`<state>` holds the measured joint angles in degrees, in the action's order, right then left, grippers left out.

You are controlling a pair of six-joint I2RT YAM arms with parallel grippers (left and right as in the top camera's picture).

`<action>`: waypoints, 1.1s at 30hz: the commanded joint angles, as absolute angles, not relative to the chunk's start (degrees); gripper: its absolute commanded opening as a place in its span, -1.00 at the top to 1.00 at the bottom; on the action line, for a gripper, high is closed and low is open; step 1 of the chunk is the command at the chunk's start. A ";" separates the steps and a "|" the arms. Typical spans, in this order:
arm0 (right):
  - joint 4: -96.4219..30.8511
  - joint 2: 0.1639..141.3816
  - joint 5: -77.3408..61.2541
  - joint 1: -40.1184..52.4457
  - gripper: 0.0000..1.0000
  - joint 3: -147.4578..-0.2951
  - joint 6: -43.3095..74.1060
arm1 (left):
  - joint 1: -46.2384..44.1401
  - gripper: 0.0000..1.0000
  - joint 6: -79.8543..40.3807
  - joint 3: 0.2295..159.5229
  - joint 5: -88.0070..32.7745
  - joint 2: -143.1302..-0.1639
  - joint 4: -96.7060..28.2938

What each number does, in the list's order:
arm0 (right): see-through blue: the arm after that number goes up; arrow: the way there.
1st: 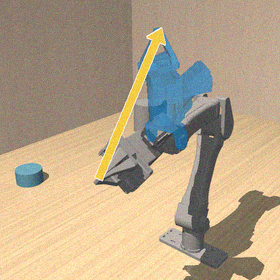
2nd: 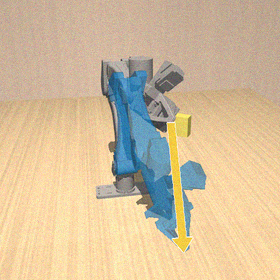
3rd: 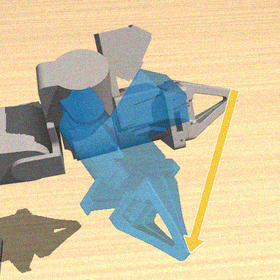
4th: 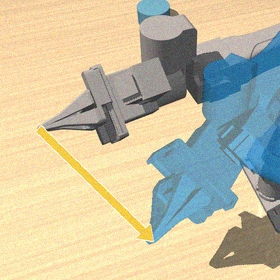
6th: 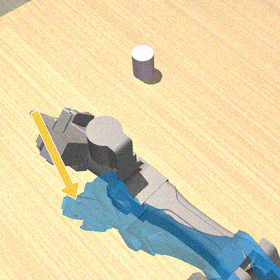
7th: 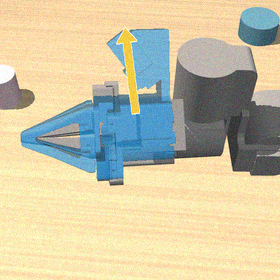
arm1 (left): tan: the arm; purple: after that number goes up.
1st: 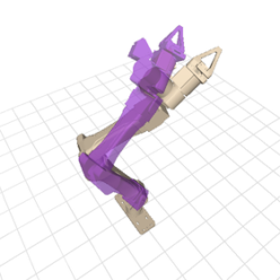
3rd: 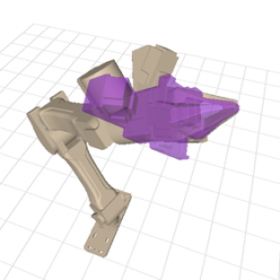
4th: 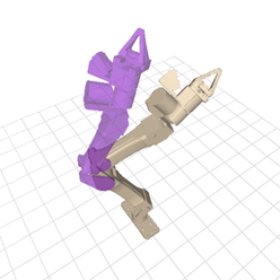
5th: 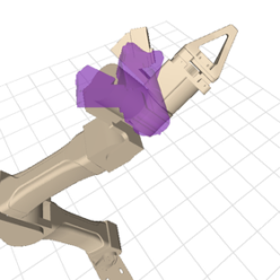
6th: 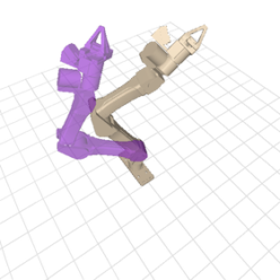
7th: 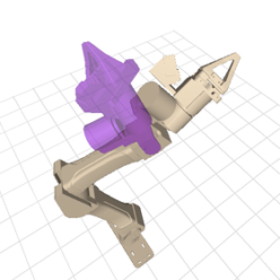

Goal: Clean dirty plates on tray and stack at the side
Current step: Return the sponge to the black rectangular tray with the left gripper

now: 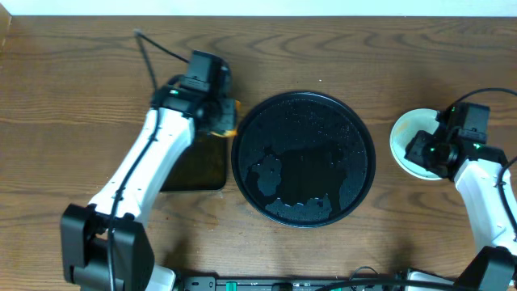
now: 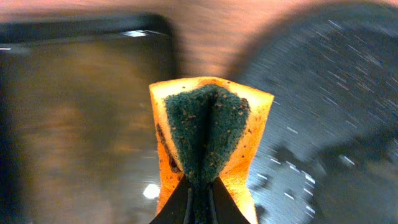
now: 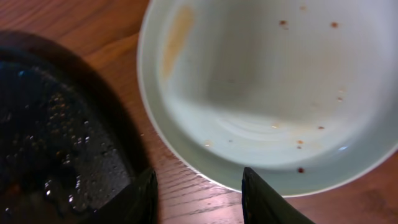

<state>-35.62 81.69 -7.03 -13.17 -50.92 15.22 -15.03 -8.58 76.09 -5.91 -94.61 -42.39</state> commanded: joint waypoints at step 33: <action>-32.14 74.72 -7.53 3.75 -0.10 -54.72 3.53 | -6.57 -0.56 -9.89 76.53 -0.80 -89.45 -52.82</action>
<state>-32.95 75.31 -7.75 0.32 -51.57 6.70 -6.59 -9.19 76.09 -1.32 -90.96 -49.58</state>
